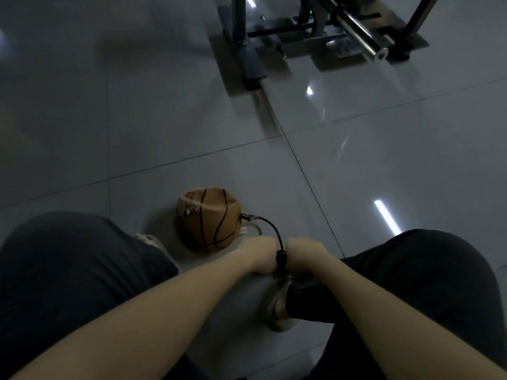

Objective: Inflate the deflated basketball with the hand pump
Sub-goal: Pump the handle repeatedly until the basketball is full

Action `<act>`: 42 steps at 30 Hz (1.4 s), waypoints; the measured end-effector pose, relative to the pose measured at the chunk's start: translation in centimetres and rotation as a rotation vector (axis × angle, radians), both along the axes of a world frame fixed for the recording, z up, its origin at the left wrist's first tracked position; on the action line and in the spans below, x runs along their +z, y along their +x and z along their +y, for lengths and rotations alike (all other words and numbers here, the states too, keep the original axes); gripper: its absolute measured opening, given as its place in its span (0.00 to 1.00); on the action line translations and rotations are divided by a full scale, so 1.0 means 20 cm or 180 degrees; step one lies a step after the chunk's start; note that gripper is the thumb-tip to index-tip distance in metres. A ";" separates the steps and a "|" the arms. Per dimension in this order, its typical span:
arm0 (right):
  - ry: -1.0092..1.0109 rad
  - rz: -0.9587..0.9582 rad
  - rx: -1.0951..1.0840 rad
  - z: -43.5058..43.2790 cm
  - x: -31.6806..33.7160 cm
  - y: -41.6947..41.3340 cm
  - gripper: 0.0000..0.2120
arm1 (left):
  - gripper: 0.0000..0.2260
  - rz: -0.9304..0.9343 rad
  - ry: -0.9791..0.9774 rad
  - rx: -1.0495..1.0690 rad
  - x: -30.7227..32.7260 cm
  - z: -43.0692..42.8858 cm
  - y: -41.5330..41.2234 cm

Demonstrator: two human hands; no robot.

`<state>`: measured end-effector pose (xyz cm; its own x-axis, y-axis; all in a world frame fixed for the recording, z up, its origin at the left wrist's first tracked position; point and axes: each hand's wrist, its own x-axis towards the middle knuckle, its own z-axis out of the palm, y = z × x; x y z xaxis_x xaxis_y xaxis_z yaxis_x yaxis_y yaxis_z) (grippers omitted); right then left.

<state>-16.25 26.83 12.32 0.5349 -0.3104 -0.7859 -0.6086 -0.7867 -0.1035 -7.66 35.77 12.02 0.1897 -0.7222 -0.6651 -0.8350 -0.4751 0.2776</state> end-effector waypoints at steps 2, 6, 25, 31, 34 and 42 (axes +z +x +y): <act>0.0033 0.0105 0.0029 0.02 -0.04 -0.02 0.13 | 0.08 -0.0058 -0.0046 0.0028 -0.04 0.03 -0.04; 0.0006 0.0107 0.0025 0.04 -0.04 -0.03 0.10 | 0.07 -0.0048 0.0047 -0.0010 -0.04 0.05 -0.05; 0.0066 -0.0164 -0.0032 -0.14 0.34 0.16 0.09 | 0.04 -0.0196 0.0369 -0.0172 0.28 -0.19 0.16; 0.0073 0.0070 0.0153 -0.05 0.00 0.05 0.12 | 0.10 -0.0230 0.0158 -0.0049 0.02 -0.04 0.02; 0.0230 0.0315 0.0227 -0.03 -0.09 0.02 0.15 | 0.13 -0.0238 0.0013 0.0070 -0.08 0.04 -0.05; 0.0426 0.0290 0.0270 0.07 0.00 0.00 0.14 | 0.10 0.0076 0.0481 -0.0155 0.03 0.09 -0.03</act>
